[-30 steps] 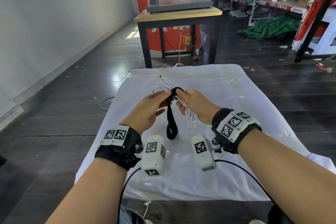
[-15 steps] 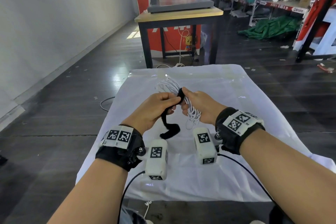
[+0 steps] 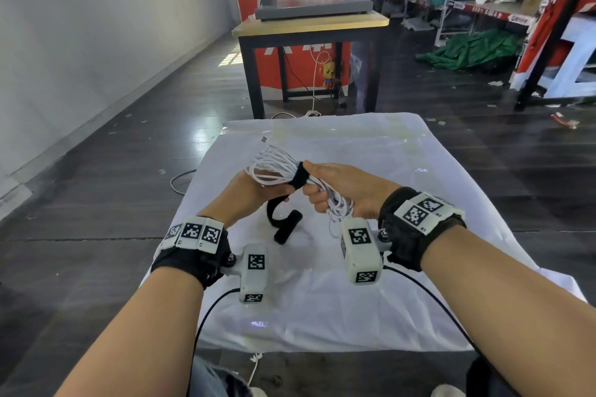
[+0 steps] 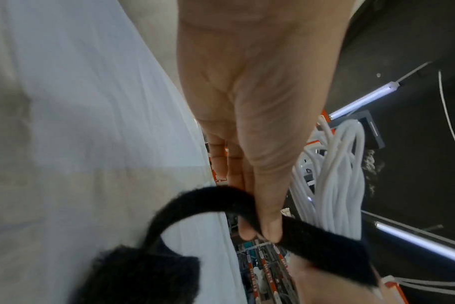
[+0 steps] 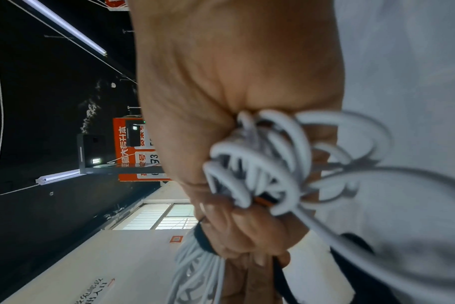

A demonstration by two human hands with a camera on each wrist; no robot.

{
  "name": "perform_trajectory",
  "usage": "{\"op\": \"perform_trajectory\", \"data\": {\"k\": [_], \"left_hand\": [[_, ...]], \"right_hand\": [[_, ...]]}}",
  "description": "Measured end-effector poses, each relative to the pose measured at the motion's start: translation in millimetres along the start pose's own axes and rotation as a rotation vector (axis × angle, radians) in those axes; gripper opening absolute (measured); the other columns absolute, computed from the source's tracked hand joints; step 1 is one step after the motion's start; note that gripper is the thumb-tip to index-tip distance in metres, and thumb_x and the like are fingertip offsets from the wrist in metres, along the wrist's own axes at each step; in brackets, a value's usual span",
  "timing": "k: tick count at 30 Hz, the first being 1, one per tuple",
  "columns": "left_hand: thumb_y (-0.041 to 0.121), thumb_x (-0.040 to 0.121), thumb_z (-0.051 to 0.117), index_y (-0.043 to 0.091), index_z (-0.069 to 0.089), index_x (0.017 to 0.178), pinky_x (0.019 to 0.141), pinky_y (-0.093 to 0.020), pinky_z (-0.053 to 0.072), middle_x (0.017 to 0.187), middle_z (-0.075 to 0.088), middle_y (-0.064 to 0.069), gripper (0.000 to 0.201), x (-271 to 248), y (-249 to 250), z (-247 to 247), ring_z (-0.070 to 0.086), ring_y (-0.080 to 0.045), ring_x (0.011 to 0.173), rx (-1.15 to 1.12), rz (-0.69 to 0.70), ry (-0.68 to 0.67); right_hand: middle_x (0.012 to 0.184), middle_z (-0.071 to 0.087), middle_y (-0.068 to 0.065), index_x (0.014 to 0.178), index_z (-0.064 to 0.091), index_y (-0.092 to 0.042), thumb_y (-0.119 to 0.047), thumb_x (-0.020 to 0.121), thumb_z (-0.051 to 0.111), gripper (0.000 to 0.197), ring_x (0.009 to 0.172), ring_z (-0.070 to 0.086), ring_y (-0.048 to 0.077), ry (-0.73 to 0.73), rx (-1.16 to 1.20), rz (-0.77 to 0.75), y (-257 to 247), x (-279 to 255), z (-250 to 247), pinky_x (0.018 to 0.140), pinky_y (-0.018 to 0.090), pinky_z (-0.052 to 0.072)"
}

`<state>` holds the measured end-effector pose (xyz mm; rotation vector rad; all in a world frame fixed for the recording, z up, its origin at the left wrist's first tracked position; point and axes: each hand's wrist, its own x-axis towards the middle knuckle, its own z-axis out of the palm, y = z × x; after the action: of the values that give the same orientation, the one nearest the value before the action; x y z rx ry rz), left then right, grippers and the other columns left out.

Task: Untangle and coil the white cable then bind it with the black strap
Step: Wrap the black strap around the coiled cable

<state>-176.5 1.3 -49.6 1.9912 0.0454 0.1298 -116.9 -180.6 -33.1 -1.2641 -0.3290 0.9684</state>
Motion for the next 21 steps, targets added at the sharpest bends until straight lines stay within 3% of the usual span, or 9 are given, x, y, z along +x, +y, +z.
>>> {"op": "perform_trajectory", "data": {"k": [4,7,9,11,14,16,17,19,21], "left_hand": [[0.004,0.082,0.071,0.017,0.067,0.101,0.075,-0.018,0.052,0.09,0.071,0.005,0.023,-1,2,-3,0.065,-0.006,0.082,-0.053,0.026,-0.046],[0.004,0.079,0.073,0.023,0.066,0.09,0.069,-0.011,0.047,0.081,0.067,0.013,0.023,3,-1,-5,0.059,0.004,0.074,0.015,-0.002,-0.023],[0.005,0.078,0.073,0.022,0.065,0.086,0.067,-0.014,0.045,0.077,0.063,0.011,0.021,2,-3,-7,0.055,0.005,0.068,0.097,-0.016,-0.04],[0.002,0.082,0.07,0.016,0.066,0.094,0.065,-0.01,0.043,0.082,0.062,0.006,0.019,2,-6,-12,0.055,0.006,0.069,0.224,-0.007,-0.028],[-0.002,0.093,0.051,0.013,0.058,0.102,0.063,-0.012,0.046,0.088,0.054,0.0,0.019,-2,-12,-27,0.053,-0.015,0.091,0.352,0.003,0.051],[-0.005,0.089,0.056,0.019,0.062,0.099,0.07,-0.024,0.048,0.089,0.054,0.002,0.027,1,-11,-33,0.056,-0.021,0.085,0.453,0.141,0.02],[-0.004,0.086,0.061,0.023,0.067,0.099,0.072,-0.024,0.046,0.09,0.053,0.002,0.03,1,-9,-34,0.056,-0.015,0.082,0.515,0.179,-0.013],[0.003,0.085,0.066,0.031,0.071,0.103,0.067,-0.016,0.04,0.088,0.055,-0.001,0.035,0,-4,-35,0.051,-0.007,0.072,0.661,0.199,-0.031],[0.001,0.083,0.066,0.029,0.073,0.104,0.066,-0.006,0.038,0.089,0.069,0.0,0.036,-1,1,-35,0.055,-0.005,0.07,0.728,0.242,-0.012]], "right_hand": [[0.056,0.043,-0.001,0.075,0.045,-0.011,-0.032,0.101,0.042,0.033,0.042,0.034,0.007,-0.019,0.01,0.02,-1,-1,0,0.039,0.015,0.032],[0.056,0.042,-0.001,0.073,0.045,-0.011,-0.031,0.101,0.041,0.035,0.042,0.034,0.006,-0.019,-0.024,0.011,-2,-1,3,0.039,0.015,0.032],[0.057,0.042,-0.001,0.078,0.044,-0.011,-0.029,0.102,0.041,0.03,0.043,0.034,0.007,-0.033,-0.057,0.001,-1,-3,3,0.04,0.015,0.032],[0.058,0.043,-0.001,0.082,0.041,-0.013,-0.026,0.102,0.041,0.024,0.044,0.034,0.008,-0.066,-0.106,0.003,-2,-5,4,0.04,0.016,0.032],[0.058,0.045,0.0,0.081,0.037,-0.014,-0.024,0.101,0.043,0.023,0.044,0.035,0.009,-0.101,-0.273,0.037,-1,-9,6,0.04,0.016,0.033],[0.06,0.045,0.002,0.083,0.037,-0.013,-0.025,0.1,0.044,0.022,0.044,0.036,0.009,-0.097,-0.382,0.037,-1,-11,8,0.041,0.017,0.034],[0.062,0.045,0.003,0.084,0.038,-0.012,-0.025,0.1,0.044,0.022,0.044,0.037,0.009,-0.093,-0.424,0.036,-2,-12,9,0.042,0.018,0.035],[0.065,0.046,0.005,0.084,0.039,-0.011,-0.025,0.1,0.045,0.022,0.046,0.037,0.011,-0.091,-0.497,0.044,-4,-13,9,0.043,0.019,0.034],[0.065,0.048,0.006,0.084,0.04,-0.011,-0.025,0.1,0.046,0.022,0.045,0.038,0.011,-0.092,-0.567,0.056,-4,-13,9,0.044,0.02,0.034]]}}
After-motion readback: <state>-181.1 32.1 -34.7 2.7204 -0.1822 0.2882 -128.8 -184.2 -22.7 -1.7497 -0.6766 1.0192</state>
